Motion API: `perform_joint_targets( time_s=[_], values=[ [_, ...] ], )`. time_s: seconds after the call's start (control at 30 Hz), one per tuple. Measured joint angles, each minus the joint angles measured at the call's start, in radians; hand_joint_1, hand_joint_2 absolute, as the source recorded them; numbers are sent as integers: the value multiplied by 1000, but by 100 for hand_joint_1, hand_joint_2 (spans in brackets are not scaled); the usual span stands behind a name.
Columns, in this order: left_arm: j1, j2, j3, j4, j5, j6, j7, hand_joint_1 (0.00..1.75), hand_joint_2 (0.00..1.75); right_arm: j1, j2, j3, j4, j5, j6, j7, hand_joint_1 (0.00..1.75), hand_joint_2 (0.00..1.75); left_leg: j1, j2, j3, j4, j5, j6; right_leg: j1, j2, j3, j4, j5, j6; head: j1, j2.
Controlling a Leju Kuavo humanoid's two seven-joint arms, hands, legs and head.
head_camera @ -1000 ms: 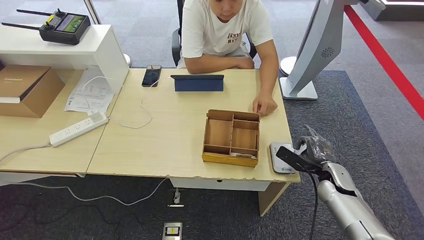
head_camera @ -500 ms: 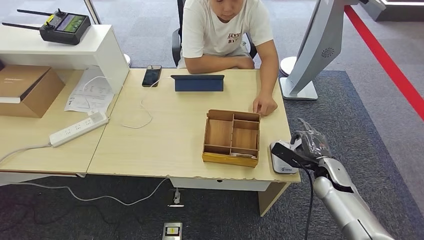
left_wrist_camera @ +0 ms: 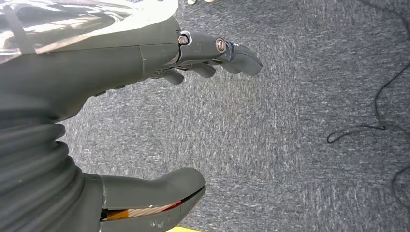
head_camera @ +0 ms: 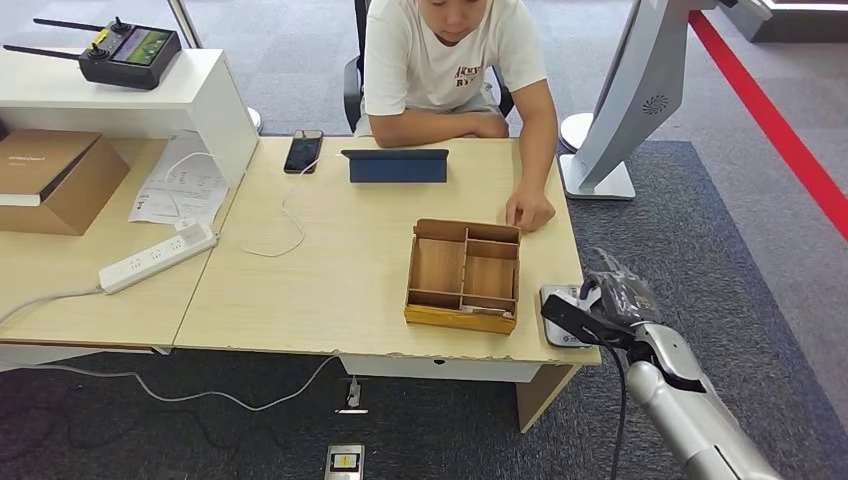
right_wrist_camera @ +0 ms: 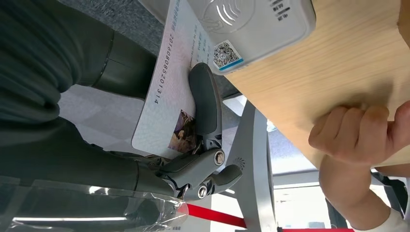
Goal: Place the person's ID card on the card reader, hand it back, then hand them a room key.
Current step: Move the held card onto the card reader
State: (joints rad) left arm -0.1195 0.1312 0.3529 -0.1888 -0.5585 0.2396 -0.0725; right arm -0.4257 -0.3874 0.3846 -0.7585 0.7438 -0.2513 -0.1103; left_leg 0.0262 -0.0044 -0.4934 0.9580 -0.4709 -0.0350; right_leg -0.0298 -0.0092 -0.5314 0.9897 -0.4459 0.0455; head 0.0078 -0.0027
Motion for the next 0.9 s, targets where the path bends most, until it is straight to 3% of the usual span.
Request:
perform_joint_targets(
  time_s=[0.63, 0.9],
  values=[
    [0, 0, 1, 0, -5, -1, -3, 0, 175, 1, -4, 1, 30, -40, -18, -37, 175, 175, 0, 0, 0, 1, 0, 0, 0, 0, 1, 0, 1, 1, 0, 0],
    [0, 0, 1, 0, -9, 0, -14, 0, 175, -27, -3, -24, -97, -172, 59, -6, 175, 175, 0, 0, -1, 1, 1, 1, 0, 0, 0, 0, 1, 1, 0, 0]
  ],
)
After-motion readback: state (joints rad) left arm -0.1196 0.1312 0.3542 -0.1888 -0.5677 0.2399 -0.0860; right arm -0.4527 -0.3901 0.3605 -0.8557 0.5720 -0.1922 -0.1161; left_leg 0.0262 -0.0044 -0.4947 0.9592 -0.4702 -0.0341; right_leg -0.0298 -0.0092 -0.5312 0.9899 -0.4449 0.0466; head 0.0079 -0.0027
